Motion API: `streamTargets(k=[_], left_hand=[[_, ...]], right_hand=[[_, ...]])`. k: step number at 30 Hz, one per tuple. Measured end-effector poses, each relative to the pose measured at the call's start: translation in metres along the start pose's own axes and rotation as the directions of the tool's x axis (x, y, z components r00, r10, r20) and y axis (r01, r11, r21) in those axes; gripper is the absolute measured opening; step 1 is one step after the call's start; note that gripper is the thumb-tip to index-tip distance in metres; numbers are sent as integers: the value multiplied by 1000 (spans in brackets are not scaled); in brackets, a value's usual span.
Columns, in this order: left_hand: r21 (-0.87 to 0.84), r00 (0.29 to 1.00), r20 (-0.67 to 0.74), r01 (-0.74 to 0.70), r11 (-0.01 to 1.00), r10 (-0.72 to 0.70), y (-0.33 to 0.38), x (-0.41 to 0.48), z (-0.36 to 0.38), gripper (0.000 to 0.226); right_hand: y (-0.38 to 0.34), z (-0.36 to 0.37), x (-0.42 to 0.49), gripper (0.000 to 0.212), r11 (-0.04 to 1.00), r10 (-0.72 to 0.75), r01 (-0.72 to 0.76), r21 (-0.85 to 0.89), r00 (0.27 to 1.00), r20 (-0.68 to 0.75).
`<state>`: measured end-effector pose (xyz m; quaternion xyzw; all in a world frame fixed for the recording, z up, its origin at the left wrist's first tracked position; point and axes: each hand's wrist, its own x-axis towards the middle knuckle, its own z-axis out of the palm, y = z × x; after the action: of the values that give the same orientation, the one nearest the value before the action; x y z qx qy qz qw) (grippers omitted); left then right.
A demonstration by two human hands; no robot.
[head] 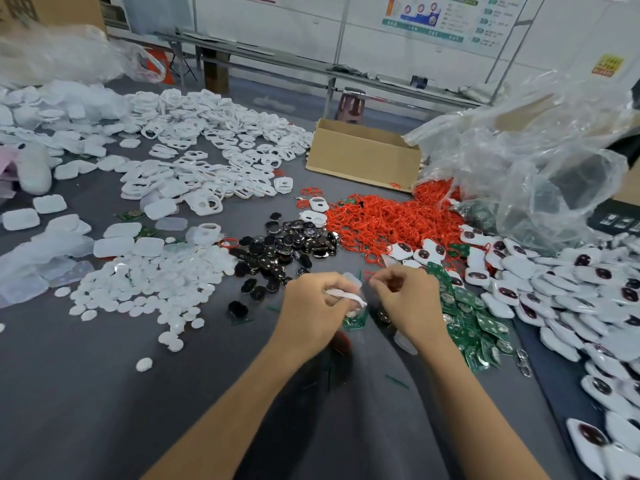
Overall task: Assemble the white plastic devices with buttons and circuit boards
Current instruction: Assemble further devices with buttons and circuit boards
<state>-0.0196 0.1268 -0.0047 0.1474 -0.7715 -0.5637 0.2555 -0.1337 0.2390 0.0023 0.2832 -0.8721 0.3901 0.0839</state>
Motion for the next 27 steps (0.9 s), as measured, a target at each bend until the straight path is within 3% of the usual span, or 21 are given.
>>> streamTargets(k=[3,5,9,12,14,20,23,27], left_hand=[[-96,998,59,19,995,-14,-6,-2,1,13],[-73,999,40,-19,997,22,-9,-2,1,7],[48,996,18,-93,995,92,-12,1,-2,26],[-16,996,62,-67,998,68,-13,0,1,37],[-44,997,57,-47,998,49,-13,1,4,32],[-102,998,-62,-14,995,8,-13,1,7,9],[-180,996,-74,31,983,-44,-11,1,7,10],[-149,996,-76,-54,987,43,-10,1,8,8]], right_hand=[[2,-4,-14,15,990,15,-16,138,1000,7],[1,-6,-19,27,978,24,-26,208,1000,14],[-2,-10,-22,29,926,33,-28,376,999,-7],[-6,-11,-23,25,875,79,-68,480,997,-2],[-9,-11,-24,26,844,67,-73,532,997,32],[-15,-11,-28,27,784,-39,-25,620,995,90],[-16,-12,-28,28,779,-61,-12,627,994,94],[-17,-9,-31,26,799,-63,-2,602,994,87]])
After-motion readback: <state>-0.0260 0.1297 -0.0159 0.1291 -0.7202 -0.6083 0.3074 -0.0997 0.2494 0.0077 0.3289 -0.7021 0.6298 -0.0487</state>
